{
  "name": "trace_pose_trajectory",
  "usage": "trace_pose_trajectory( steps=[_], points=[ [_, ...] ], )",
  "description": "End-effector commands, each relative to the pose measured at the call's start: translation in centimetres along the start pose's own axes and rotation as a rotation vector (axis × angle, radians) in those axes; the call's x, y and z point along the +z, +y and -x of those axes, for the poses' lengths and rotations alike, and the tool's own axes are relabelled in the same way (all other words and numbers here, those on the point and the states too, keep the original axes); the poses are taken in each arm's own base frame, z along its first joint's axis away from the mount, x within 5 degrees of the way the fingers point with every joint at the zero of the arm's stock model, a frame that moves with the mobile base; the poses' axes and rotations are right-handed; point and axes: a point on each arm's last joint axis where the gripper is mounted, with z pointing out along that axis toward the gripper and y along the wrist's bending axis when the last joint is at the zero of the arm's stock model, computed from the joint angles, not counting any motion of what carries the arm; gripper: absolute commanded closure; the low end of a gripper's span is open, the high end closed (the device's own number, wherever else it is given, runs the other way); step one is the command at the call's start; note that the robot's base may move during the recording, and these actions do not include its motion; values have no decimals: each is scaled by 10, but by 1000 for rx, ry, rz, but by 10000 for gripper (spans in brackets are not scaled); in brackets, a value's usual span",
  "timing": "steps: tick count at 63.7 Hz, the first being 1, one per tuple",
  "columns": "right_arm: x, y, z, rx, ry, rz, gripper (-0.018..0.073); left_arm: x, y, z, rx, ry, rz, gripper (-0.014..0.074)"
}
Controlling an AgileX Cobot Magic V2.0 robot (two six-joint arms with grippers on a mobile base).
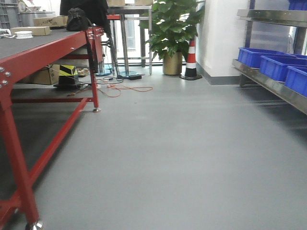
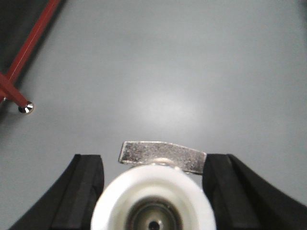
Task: Place valve from conveyor to right shelf box
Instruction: 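Drive the base up to the steel shelf of blue bins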
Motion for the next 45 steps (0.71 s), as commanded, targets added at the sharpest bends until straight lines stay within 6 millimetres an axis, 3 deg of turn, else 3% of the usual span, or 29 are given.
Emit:
trace_pose_trajectory(
  steps=[1,23,45],
  points=[
    [-11,1,8,-10,-86,-15,713,-6,-1,7,-6,-69,-1,708],
    [-9,0,11,-9,-113,-23,713,-6,-1,7,-6,-71,0,708],
    [-8,-5,26,-6,-266,-66,713,-6,-1,7,-6,-71,0,708]
  ],
)
